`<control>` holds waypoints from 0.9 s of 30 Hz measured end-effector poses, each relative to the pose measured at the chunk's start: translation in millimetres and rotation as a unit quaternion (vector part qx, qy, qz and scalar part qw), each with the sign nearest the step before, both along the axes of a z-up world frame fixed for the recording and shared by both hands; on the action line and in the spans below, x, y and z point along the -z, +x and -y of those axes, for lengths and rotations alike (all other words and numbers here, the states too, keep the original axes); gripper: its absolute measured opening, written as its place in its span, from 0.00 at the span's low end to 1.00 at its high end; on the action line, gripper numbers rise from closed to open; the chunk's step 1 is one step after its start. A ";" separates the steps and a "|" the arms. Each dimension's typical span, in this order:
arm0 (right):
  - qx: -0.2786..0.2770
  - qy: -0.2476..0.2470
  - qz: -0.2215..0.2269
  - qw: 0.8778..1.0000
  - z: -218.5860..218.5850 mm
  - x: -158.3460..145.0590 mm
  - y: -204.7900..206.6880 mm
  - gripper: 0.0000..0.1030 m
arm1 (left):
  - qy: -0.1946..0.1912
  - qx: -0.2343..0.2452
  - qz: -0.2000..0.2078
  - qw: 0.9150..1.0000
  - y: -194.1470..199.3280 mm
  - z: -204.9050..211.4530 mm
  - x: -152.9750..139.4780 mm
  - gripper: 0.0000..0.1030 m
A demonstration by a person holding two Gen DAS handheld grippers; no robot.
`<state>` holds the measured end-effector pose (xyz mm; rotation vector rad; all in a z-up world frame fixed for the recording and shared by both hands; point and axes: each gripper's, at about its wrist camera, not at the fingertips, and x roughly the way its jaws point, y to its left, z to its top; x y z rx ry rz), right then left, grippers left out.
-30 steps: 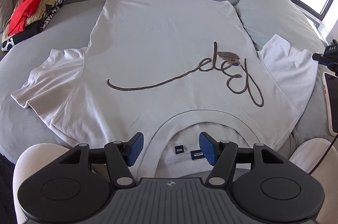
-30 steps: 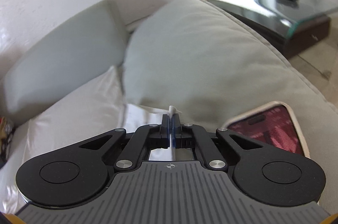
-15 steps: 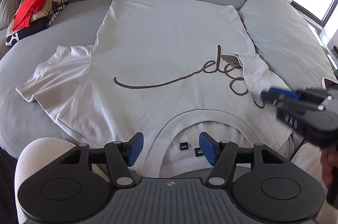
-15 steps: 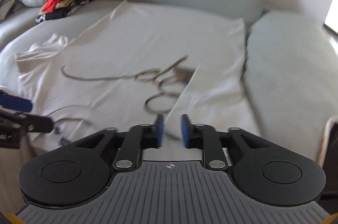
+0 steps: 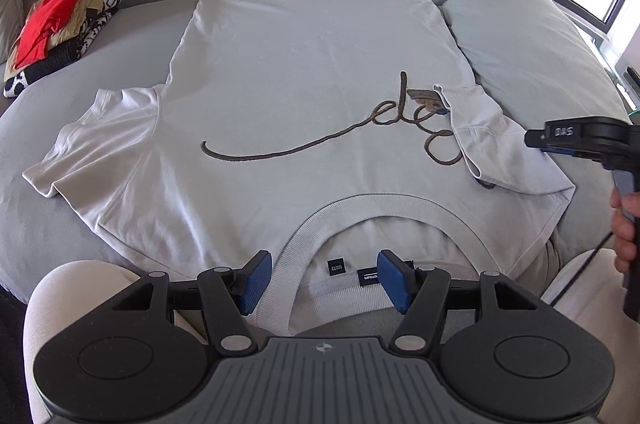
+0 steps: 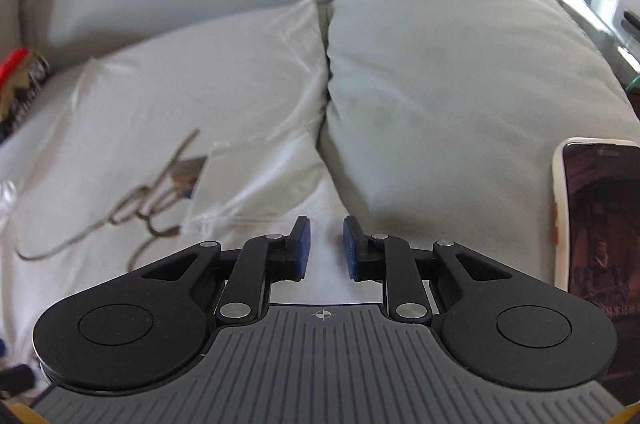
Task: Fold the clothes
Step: 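Fold the held sleeve across the shirt body with the right gripper and open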
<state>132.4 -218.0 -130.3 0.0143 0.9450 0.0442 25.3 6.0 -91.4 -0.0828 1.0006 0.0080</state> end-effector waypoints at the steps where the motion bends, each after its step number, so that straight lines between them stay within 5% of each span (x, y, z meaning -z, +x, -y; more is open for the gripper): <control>1: -0.002 -0.016 -0.014 1.000 -0.6 6.0 -0.7 0.17 | 0.001 -0.001 -0.001 1.000 -0.1 -0.7 0.2 0.59; 3: -0.004 -0.038 -0.030 0.999 0.9 11.8 -7.2 0.06 | 0.000 -0.007 -0.004 1.000 0.4 -4.4 2.0 0.59; 8: -0.005 -0.037 -0.069 0.997 13.8 5.3 -29.6 0.01 | -0.005 -0.017 -0.012 1.000 3.0 -11.8 7.5 0.59; 10: 0.004 -0.024 -0.071 0.997 16.9 -2.2 -32.5 0.02 | -0.008 -0.017 -0.013 1.000 3.5 -13.1 8.8 0.59; 12: 0.012 0.006 -0.045 0.999 17.9 -12.6 -32.2 0.19 | -0.009 -0.015 -0.013 1.000 3.0 -13.5 9.3 0.59; 16: 0.011 0.078 -0.015 0.997 8.1 -17.4 -16.9 0.20 | -0.008 -0.015 -0.014 1.000 2.4 -13.5 9.8 0.59; 20: 0.021 0.154 -0.066 0.986 -6.9 1.4 -5.5 0.21 | -0.005 -0.016 -0.016 1.000 0.7 -14.3 9.6 0.59; 27: 0.017 0.177 -0.104 0.979 -0.9 -1.0 -48.3 0.21 | -0.005 -0.008 -0.024 1.000 -1.5 -9.9 13.8 0.59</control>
